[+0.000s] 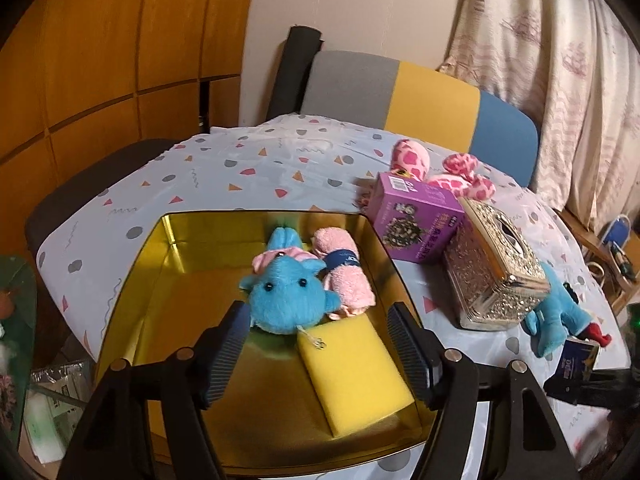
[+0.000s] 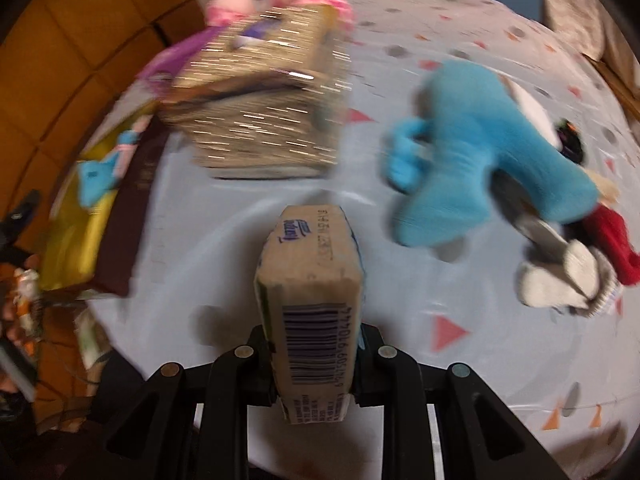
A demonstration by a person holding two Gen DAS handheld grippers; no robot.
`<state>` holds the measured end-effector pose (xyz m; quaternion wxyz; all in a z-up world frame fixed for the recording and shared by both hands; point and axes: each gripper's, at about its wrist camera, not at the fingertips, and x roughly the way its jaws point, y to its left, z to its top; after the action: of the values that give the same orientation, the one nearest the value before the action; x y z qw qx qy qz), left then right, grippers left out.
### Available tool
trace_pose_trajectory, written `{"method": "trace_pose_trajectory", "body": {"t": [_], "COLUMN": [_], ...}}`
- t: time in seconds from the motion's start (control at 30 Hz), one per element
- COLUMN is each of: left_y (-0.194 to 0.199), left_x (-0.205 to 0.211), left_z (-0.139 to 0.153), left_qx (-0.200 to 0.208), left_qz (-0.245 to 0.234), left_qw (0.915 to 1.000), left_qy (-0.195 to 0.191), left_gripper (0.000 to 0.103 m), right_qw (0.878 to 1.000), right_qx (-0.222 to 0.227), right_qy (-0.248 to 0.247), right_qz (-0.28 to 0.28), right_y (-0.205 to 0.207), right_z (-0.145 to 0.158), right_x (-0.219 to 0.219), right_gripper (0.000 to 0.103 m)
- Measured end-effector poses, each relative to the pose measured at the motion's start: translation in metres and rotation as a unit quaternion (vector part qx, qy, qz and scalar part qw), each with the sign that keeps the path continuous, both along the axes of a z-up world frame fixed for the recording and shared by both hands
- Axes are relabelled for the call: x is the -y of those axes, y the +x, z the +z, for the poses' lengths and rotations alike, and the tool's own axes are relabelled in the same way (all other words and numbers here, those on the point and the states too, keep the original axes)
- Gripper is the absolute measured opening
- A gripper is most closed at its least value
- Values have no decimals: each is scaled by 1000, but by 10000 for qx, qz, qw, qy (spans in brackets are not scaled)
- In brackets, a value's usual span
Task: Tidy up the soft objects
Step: 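Carry the soap box to the gold tray and release it with the right tool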
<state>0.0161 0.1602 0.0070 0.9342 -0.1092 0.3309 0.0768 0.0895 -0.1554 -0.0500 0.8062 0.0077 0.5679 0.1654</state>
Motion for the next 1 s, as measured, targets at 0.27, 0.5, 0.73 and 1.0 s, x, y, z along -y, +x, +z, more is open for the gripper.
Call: {"method": "trace_pose_trajectory", "body": {"t": [0.27, 0.5, 0.73, 1.0], "left_y": [-13, -31, -41, -47], "left_x": [-38, -74, -94, -104], "left_z": [4, 8, 7, -1], "left_qx": [113, 195, 239, 139], "left_qz": [527, 1039, 1387, 1504], "left_qw": [9985, 9943, 9898, 9882], "left_qy": [-135, -157, -229, -239], "left_gripper": [72, 75, 77, 77], "right_qw": [9917, 9679, 9502, 9556], "right_qx": [111, 27, -476, -632], "right_qy": [446, 795, 972, 571], "right_qz": [1204, 2385, 2922, 2820], "right_y": [-5, -14, -16, -11], "right_z": [28, 43, 22, -17], "right_x": [-96, -191, -255, -284], "right_gripper": [24, 24, 24, 46]}}
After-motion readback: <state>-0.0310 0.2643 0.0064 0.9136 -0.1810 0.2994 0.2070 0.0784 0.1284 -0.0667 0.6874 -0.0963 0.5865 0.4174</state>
